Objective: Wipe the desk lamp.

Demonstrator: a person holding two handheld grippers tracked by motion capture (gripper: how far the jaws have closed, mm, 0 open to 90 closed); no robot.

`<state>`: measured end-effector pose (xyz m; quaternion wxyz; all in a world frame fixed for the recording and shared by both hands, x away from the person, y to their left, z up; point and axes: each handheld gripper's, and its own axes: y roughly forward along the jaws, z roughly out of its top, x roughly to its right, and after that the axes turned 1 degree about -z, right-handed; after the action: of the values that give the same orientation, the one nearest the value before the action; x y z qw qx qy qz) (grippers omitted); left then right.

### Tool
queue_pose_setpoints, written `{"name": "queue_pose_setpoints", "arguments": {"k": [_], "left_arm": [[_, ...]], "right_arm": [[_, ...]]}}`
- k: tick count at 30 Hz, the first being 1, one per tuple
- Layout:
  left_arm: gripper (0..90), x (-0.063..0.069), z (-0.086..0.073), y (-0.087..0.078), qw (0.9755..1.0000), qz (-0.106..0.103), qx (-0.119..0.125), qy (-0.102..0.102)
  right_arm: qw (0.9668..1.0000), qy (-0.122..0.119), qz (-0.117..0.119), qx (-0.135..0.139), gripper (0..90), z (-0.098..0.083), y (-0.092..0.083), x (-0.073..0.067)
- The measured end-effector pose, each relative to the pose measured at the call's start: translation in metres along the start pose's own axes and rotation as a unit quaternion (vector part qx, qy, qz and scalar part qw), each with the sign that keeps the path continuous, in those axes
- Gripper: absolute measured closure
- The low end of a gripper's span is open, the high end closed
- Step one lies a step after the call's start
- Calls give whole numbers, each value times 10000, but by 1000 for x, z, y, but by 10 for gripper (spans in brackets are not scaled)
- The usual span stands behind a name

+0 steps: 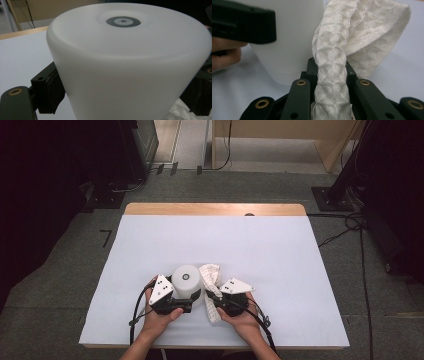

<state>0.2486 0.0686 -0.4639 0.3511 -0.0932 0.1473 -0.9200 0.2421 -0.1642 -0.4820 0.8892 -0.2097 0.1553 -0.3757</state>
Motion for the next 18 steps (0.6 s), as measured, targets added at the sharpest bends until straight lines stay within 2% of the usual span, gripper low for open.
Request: {"name": "queue_pose_setpoints", "arguments": {"k": [4, 5, 10, 12, 13, 14, 16, 18], "left_arm": [[89, 0, -1, 3, 9998, -160, -129, 53], [89, 3, -2, 5, 9996, -169, -184, 147], [89, 5, 0, 5, 9996, -172, -141, 186], [89, 3, 2, 3, 9997, -137, -92, 172], [89, 1, 3, 1, 9998, -117, -39, 143], [89, 1, 3, 1, 9998, -117, -39, 143], [89, -1, 4, -1, 9999, -82, -10, 121], [89, -2, 4, -1, 9999, -85, -5, 108]], "right_arm": [[9995, 0, 40, 316, 752, 11, -13, -1], [9984, -86, 17, 554, 752, 19, -23, -3], [9968, -214, 6, 765, 753, 25, -31, -3], [9979, -210, 11, 607, 753, 20, -26, -2], [9993, -142, 20, 332, 753, 15, -18, -2], [9993, -142, 20, 332, 753, 15, -18, -2], [9999, -100, 60, -32, 752, 8, -6, 0], [9997, -54, 95, -211, 752, 4, -1, 0]]}}
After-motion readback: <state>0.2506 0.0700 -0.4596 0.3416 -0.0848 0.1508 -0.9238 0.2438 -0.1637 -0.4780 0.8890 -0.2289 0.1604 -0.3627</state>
